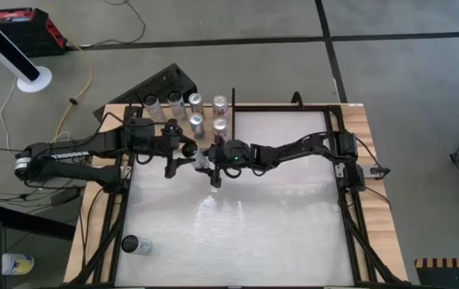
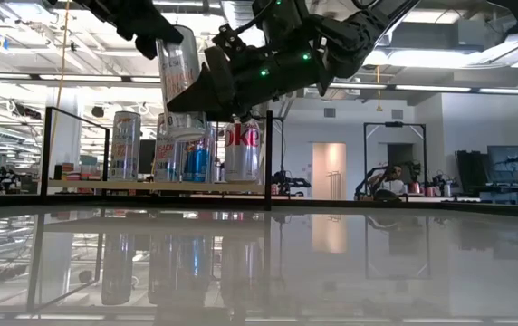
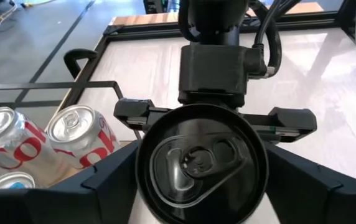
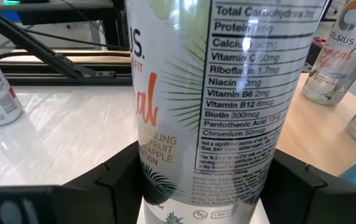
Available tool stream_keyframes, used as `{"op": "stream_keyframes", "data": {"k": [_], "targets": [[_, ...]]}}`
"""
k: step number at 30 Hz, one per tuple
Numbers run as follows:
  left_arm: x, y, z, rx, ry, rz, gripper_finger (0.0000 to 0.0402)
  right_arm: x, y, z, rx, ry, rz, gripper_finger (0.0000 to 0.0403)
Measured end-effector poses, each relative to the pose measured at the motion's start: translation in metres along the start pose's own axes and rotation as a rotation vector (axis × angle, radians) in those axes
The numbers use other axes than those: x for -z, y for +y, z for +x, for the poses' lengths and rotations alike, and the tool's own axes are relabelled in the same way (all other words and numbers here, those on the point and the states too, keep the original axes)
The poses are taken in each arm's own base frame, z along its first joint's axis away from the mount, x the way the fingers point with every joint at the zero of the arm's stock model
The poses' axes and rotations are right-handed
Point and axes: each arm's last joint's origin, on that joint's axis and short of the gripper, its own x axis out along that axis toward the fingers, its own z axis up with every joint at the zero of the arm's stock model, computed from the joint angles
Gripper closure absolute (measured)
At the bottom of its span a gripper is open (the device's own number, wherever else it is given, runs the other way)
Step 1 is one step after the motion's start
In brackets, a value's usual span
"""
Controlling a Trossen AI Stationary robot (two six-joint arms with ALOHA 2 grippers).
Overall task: Place canned beverage on shelf
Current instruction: Put the yellow soda can on the shelf aligned with the other yellow soda can
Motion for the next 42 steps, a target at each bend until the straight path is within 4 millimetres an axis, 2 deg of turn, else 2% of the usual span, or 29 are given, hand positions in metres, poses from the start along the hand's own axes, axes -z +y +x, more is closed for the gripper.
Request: {"op": "stream_keyframes", "data": {"k": [4, 8, 10, 13, 15, 21, 28, 36, 42], "targets": [[0.000, 0.000, 0.000, -0.001, 0.001, 0.003, 0.0166, 0.000, 0.000, 0.000, 0.000, 0.001, -0.003, 0.0131], [0.000, 0.000, 0.000, -0.001, 0.001, 0.005, 0.0167, 0.000, 0.000, 0.000, -0.001, 0.001, -0.003, 0.0129], [0.000, 0.000, 0.000, -0.002, 0.000, 0.006, 0.0167, 0.000, 0.000, 0.000, -0.002, 0.000, -0.005, 0.0103], [0.001, 0.000, -0.003, -0.006, 0.015, 0.009, 0.0167, -0.001, 0.000, 0.000, -0.004, -0.008, -0.003, 0.0041], [-0.001, 0.000, -0.006, -0.016, 0.045, 0.006, 0.0167, -0.001, 0.000, 0.000, -0.004, -0.002, 0.000, 0.0018], [-0.012, 0.003, -0.019, -0.071, 0.132, 0.011, 0.0167, -0.006, -0.005, -0.009, 0.003, 0.072, 0.008, 0.0045], [-0.014, 0.011, -0.039, -0.156, 0.170, 0.013, 0.0167, -0.008, -0.007, -0.026, 0.002, 0.226, 0.015, 0.0046], [-0.002, 0.038, -0.049, -0.302, 0.259, -0.006, 0.0167, -0.012, -0.007, -0.032, 0.000, 0.261, 0.010, 0.0047], [0.007, 0.065, -0.054, -0.328, 0.289, -0.060, 0.0167, -0.012, -0.007, -0.032, 0.001, 0.258, 0.010, 0.0047]]}}
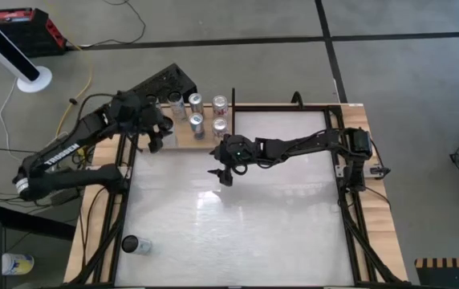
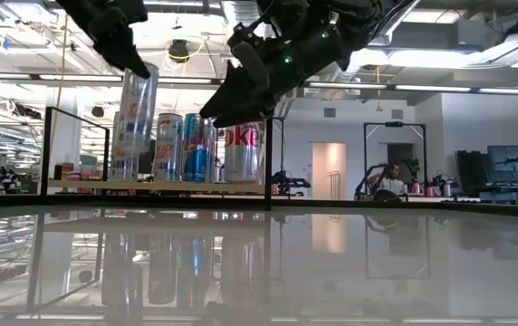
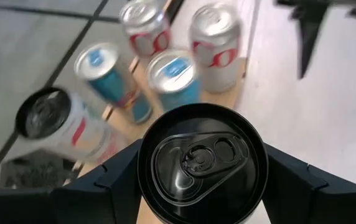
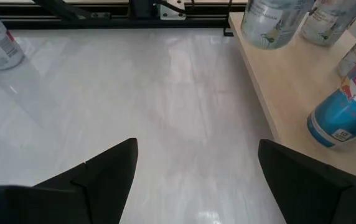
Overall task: Place canned beverage on shelf
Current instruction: Put the yellow soda can on the shelf aligned with the other yellow soda can
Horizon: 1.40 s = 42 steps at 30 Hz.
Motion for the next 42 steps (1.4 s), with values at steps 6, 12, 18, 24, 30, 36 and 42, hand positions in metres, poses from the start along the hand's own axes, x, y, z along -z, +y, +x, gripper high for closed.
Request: {"op": "stream_keyframes", "data": {"k": [6, 12, 18, 24, 30, 36, 42], "targets": [[0.013, 0.026, -0.003, -0.039, 0.042, -0.034, 0.0167, -0.001, 0.005, 0.000, -0.009, -0.007, -0.037, 0.0047], [0.046, 0.034, 0.013, -0.040, 0.074, -0.082, 0.0167, -0.001, 0.008, 0.000, -0.014, -0.009, -0.058, 0.0047], [0.049, 0.031, 0.006, -0.088, -0.003, -0.052, 0.0167, -0.002, 0.013, 0.000, -0.023, -0.020, -0.096, 0.0047], [0.053, 0.030, 0.004, -0.126, 0.033, -0.050, 0.0167, -0.002, 0.013, 0.000, -0.024, -0.024, -0.101, 0.0047], [0.055, 0.033, 0.009, -0.128, 0.071, -0.058, 0.0167, -0.003, 0.013, 0.000, -0.024, -0.031, -0.093, 0.0047], [0.056, 0.036, 0.009, -0.150, 0.075, -0.108, 0.0167, -0.003, 0.013, 0.000, -0.025, -0.030, -0.086, 0.0047], [0.058, 0.038, 0.008, -0.179, 0.083, -0.169, 0.0118, -0.003, 0.018, 0.000, -0.035, -0.030, -0.090, 0.0047]]}}
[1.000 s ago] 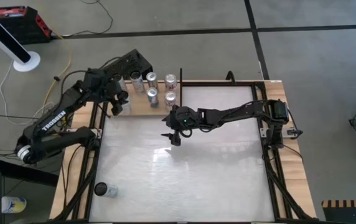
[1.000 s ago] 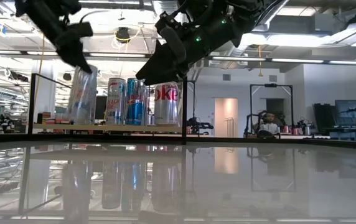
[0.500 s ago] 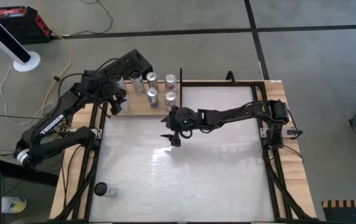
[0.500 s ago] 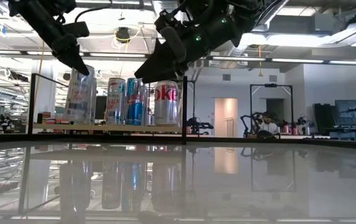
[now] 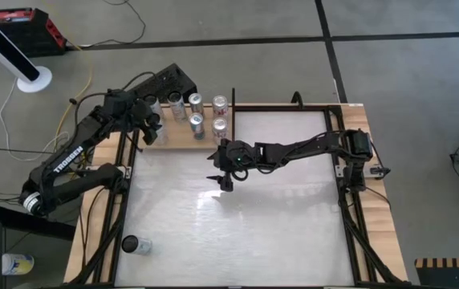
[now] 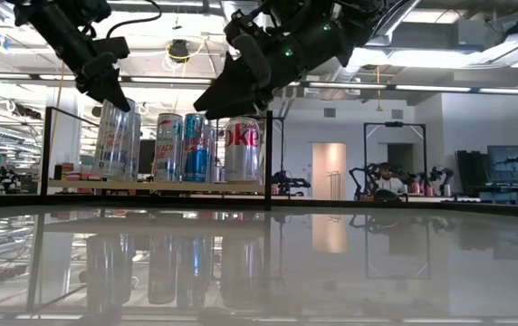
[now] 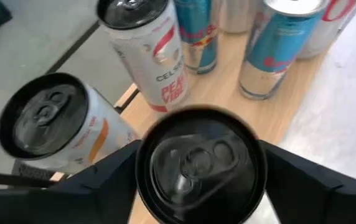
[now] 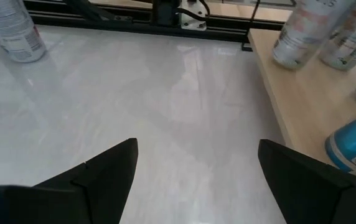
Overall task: Place canned beverage on shelf
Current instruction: Put the yellow soda can on the shelf aligned with the other yellow soda can
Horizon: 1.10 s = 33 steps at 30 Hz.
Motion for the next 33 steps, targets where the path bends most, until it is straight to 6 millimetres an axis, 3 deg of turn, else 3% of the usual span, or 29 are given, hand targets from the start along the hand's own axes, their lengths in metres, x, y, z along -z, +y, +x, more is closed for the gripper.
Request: {"op": "stream_keyframes", "data": {"k": [3, 6, 22, 33], "targets": [[-0.001, 0.001, -0.001, -0.027, -0.005, -0.011, 0.0067, 0.000, 0.002, 0.000, -0.004, 0.000, -0.002, 0.0047], [-0.001, 0.001, -0.001, -0.029, 0.001, -0.015, 0.0051, 0.000, 0.003, 0.000, -0.007, -0.001, -0.003, 0.0047], [-0.004, 0.002, -0.004, -0.071, -0.030, -0.006, 0.0095, 0.000, 0.003, 0.000, -0.006, -0.001, -0.003, 0.0047], [-0.009, 0.003, -0.014, -0.115, 0.003, -0.248, 0.0095, 0.000, 0.000, 0.000, 0.000, -0.005, -0.005, 0.0047]]}}
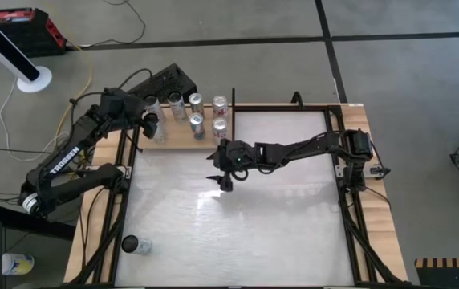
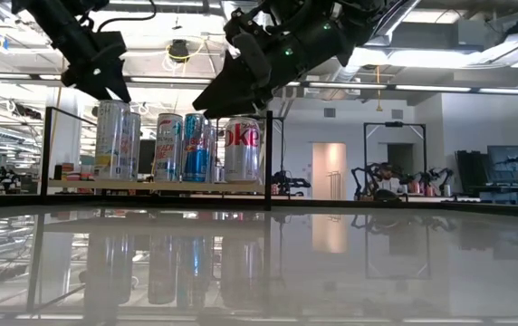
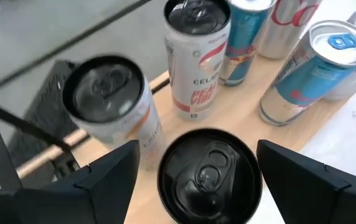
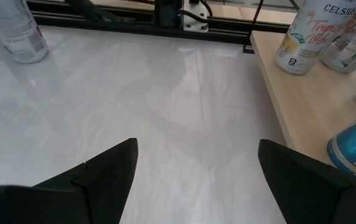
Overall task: Place canned beverage on shelf
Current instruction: Put the yellow soda can on the shelf aligned with the other yellow soda can
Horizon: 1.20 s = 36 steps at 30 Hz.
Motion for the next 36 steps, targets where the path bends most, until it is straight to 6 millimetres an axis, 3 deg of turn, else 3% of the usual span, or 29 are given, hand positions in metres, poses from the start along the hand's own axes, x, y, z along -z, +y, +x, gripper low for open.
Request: {"op": "stream_keyframes", "data": {"k": [12, 19, 27, 36], "targets": [[0.0078, 0.0007, 0.0031, -0.050, 0.086, -0.045, 0.0095, -0.0032, -0.0004, -0.0001, 0.004, -0.033, 0.005, 0.0047], [0.0093, 0.0005, 0.0069, -0.042, 0.118, 0.012, 0.0098, -0.0039, -0.0006, -0.0001, 0.005, -0.041, 0.008, 0.0047], [0.0104, -0.0005, 0.0067, -0.034, 0.129, 0.023, 0.0170, -0.0039, -0.0005, -0.0001, 0.005, -0.041, 0.008, 0.0047], [0.0104, -0.0048, 0.0065, 0.125, 0.110, 0.196, 0.0170, -0.0066, 0.0024, 0.0087, -0.047, -0.141, 0.000, 0.0047]]}}
